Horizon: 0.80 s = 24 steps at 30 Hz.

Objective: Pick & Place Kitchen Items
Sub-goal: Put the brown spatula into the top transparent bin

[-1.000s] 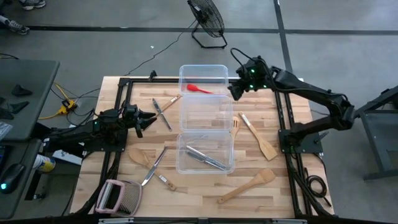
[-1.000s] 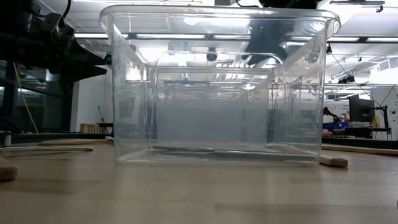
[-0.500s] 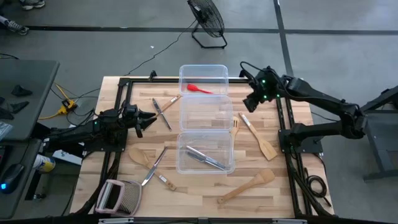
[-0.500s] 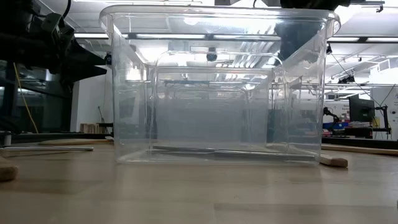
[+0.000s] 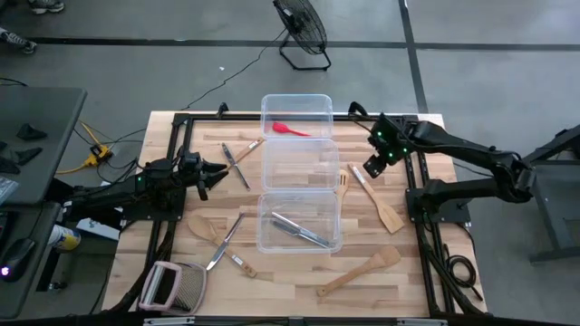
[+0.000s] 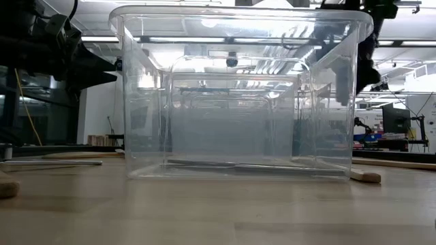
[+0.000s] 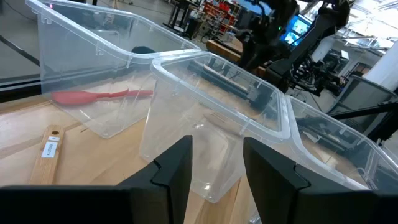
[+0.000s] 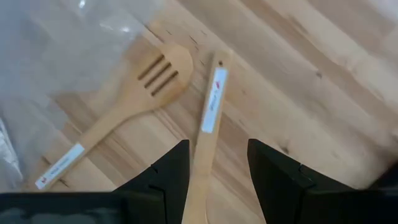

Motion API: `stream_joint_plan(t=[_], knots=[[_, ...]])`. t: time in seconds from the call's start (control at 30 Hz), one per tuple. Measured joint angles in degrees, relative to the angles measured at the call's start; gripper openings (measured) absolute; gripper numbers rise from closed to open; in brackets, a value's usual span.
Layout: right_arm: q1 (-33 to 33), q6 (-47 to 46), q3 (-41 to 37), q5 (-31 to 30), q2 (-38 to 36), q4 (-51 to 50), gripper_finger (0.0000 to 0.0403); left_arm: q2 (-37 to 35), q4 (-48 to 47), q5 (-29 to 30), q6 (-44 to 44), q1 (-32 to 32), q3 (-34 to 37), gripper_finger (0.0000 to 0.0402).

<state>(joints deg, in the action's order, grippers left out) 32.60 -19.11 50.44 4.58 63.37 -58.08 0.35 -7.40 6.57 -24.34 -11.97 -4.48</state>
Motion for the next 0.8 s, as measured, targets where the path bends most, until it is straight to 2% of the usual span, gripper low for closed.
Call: stream_joint_plan(t=[0.23, 0.43, 0.6, 0.8], knots=[[-2.40, -4.08, -4.03, -0.14, -1.23, -0.23, 0.0158, 0.01, 0.00, 0.00, 0.00, 0.00, 0.00, 0.0143], [-6.58, -8.96, -6.61, -0.20, -2.79, -0.24, 0.0201, 0.01, 0.00, 0.00, 0.00, -0.02, 0.00, 0.0143], [-10.60, -9.20, -8.85, -0.20, -2.88, -0.14, 0.0237, 0.01, 0.00, 0.00, 0.00, 0.00, 0.01, 0.0143], [-16.54, -8.90, -13.70, -0.22, -2.87, 3.25, 0.0247, 0.02, 0.00, 0.00, 0.00, -0.01, -0.01, 0.0143]])
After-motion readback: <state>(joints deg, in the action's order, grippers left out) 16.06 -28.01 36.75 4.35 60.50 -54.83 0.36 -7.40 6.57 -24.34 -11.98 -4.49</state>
